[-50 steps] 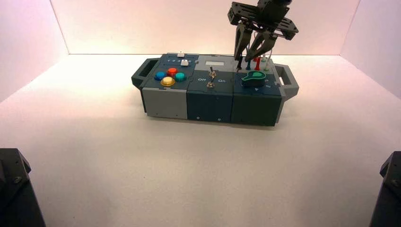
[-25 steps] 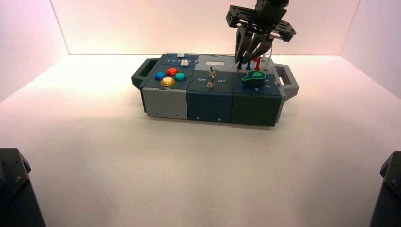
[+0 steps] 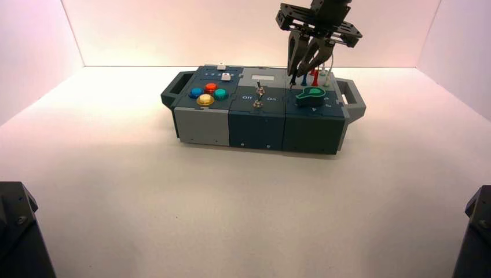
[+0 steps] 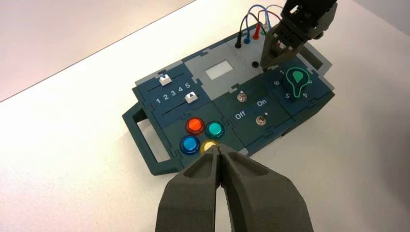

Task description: Insert the black wire.

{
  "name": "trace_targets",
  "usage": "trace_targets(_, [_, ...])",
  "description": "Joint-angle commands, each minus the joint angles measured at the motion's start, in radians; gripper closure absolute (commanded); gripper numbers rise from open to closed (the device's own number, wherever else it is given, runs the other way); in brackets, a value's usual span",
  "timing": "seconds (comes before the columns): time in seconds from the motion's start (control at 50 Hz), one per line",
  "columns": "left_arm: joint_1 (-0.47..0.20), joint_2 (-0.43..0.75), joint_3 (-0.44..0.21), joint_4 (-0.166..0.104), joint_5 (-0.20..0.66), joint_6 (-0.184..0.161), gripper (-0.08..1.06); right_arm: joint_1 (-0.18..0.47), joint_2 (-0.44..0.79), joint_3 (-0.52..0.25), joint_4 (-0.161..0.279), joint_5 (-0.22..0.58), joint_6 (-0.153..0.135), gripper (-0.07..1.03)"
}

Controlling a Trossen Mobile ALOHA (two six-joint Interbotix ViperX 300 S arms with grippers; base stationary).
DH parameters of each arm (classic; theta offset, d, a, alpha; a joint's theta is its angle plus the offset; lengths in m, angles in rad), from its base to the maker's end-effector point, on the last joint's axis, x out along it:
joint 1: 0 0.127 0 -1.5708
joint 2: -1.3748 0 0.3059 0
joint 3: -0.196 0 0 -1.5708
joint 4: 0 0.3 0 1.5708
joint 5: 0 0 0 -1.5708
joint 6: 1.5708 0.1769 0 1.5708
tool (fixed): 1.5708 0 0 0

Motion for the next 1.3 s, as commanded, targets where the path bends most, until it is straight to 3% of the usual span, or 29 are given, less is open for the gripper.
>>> trace_targets(0.02, [-0.003, -0.003, -0.017, -0.002, -0.008, 0.003, 1.01, 0.006, -0.006, -0.020, -0.008, 0.000, -0.005, 0.69])
trace_targets(0.08, [-0.003, -0.003, -0.017, -0.002, -0.009, 0.003, 1.01, 0.006, 0.000, -0.023, -0.015, -0.003, -0.005, 0.73])
trace_targets(0.2, [-0.002, -0.005, -0.015, -0.002, -0.009, 0.003, 1.01, 0.006, 0.011, -0.026, -0.032, -0.006, -0.005, 1.00])
trace_targets(0.64, [-0.002, -0.008, -0.012, -0.002, -0.009, 0.002, 1.01, 0.005, -0.040, -0.038, -0.041, -0.002, -0.005, 0.99])
trace_targets(1.12, [-0.002, -0.005, -0.018, -0.003, 0.000, 0.003, 1.01, 0.008, -0.046, -0.080, -0.137, 0.046, 0.034, 0.99])
trace_targets(1.3, [-0.003, -0.005, -0.020, -0.003, 0.002, 0.002, 1.01, 0.017, -0.041, -0.101, -0.160, 0.048, 0.035, 0.99])
